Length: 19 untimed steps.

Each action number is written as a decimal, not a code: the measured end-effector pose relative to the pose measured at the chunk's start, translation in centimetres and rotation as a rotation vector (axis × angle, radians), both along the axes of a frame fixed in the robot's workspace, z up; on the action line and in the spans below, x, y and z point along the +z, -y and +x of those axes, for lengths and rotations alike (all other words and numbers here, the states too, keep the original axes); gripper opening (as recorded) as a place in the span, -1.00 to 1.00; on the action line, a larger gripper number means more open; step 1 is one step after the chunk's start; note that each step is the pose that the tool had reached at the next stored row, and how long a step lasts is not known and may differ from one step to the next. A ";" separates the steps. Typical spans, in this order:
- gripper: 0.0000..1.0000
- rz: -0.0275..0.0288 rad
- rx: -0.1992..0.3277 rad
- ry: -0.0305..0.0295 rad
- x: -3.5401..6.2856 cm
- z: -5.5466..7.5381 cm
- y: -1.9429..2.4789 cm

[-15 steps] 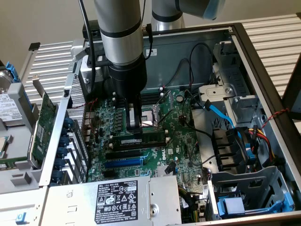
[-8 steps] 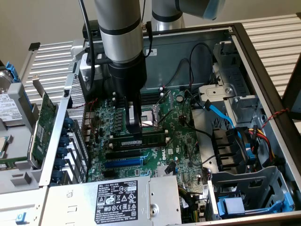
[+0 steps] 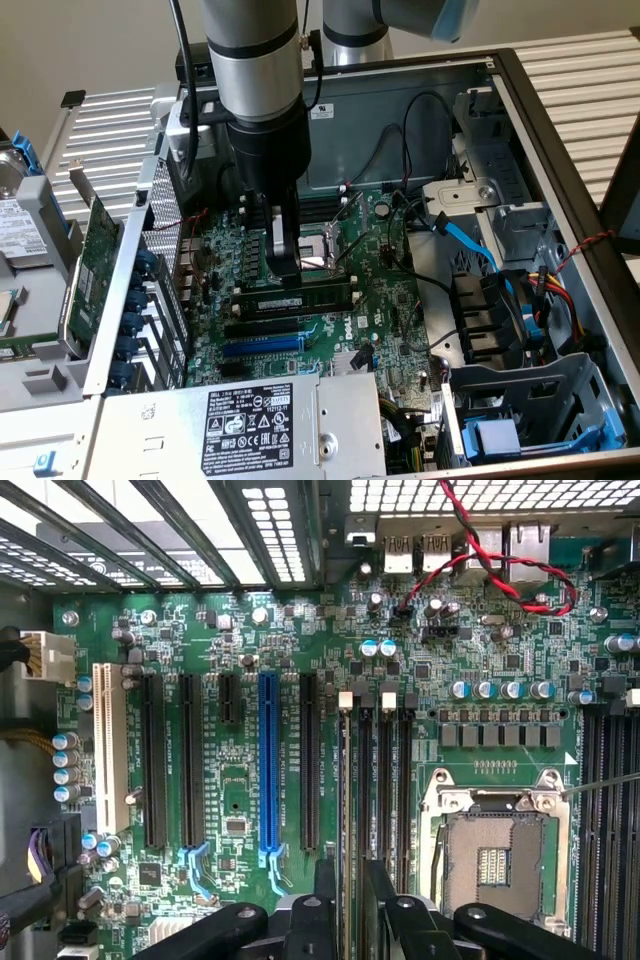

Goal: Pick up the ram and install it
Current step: 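Insert the ram into the slot, then press down the ram until it locks into place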

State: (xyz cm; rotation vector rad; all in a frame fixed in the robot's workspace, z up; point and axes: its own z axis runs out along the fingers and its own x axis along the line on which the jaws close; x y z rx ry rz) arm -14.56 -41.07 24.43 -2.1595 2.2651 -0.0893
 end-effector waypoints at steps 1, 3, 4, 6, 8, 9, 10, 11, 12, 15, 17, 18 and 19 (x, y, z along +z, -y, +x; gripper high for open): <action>-0.47 -0.0002 0.000 -0.0001 0.01 0.0 0.00; -0.47 -0.0001 0.000 -0.0001 0.01 0.0 0.00; -0.47 -0.0002 0.000 -0.0001 0.01 0.0 0.00; -0.47 -0.0001 0.000 -0.0001 0.01 0.0 0.00; -0.47 -0.0002 0.000 -0.0001 0.01 0.0 0.00; -0.47 -0.0001 0.000 -0.0001 0.01 0.0 0.00; -0.47 -0.0001 0.000 -0.0001 0.01 0.0 0.00; -0.47 -0.0002 0.000 -0.0001 0.01 0.0 0.00; -0.51 -0.0002 0.000 -0.0001 0.01 0.0 0.00; -0.77 -0.0003 0.000 -0.0007 -0.02 0.0 0.01; -0.79 -0.0001 0.000 -0.0034 -0.14 0.0 0.01; -0.79 -0.0001 0.000 -0.0068 -0.23 0.0 0.01; -0.79 -0.0002 0.000 -0.0111 -0.33 0.0 0.02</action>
